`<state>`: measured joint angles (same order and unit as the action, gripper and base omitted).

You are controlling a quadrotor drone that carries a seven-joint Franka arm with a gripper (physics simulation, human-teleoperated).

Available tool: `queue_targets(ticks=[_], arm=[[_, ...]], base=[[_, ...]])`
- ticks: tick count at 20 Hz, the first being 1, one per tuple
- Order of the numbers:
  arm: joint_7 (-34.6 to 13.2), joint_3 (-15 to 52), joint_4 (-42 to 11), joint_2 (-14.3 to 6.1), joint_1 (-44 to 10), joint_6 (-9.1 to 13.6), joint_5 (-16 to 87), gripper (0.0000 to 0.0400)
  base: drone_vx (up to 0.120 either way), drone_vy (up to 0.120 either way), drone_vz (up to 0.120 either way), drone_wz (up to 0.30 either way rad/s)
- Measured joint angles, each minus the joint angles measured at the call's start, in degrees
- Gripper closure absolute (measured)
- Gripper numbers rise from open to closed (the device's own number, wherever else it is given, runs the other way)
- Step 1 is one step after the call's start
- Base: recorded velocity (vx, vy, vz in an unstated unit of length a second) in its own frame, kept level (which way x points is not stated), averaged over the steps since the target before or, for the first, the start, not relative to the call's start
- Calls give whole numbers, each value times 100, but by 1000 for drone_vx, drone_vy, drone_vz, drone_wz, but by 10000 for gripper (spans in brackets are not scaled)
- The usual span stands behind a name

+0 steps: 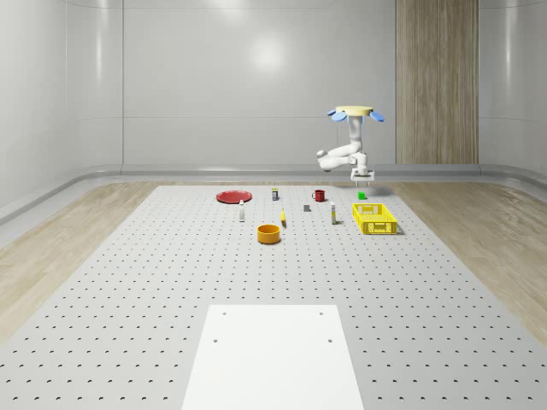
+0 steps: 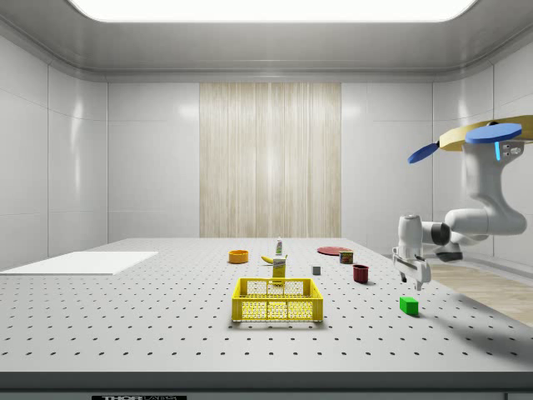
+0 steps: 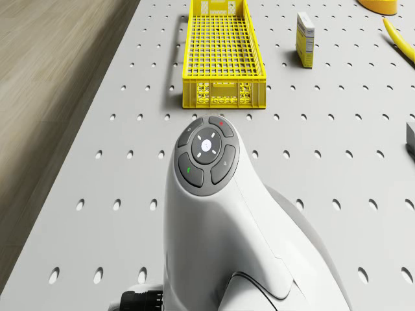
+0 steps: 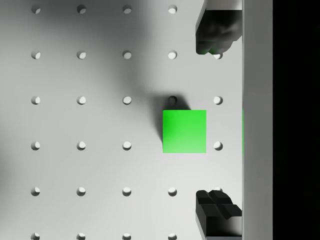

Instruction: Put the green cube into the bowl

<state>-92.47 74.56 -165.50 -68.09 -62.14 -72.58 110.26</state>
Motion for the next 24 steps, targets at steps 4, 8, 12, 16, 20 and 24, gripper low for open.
queue_targets(ticks=[4,8,12,16,20,24], arm=[[-33,32,7,-108,-35,-99,-56,0],[-46,-24,25,-234,-51,-240,-31,0],[-5,-203,62,-384,-19,-441,107,0],[46,-383,108,-523,15,-636,249,0],[81,-614,173,-647,21,-840,445,0],[123,-718,215,-739,42,-972,523,0]], base=[[0,0,-120,0],[0,0,-40,0],[0,0,0,0],[0,0,0,0],[0,0,0,0],[0,0,0,0]])
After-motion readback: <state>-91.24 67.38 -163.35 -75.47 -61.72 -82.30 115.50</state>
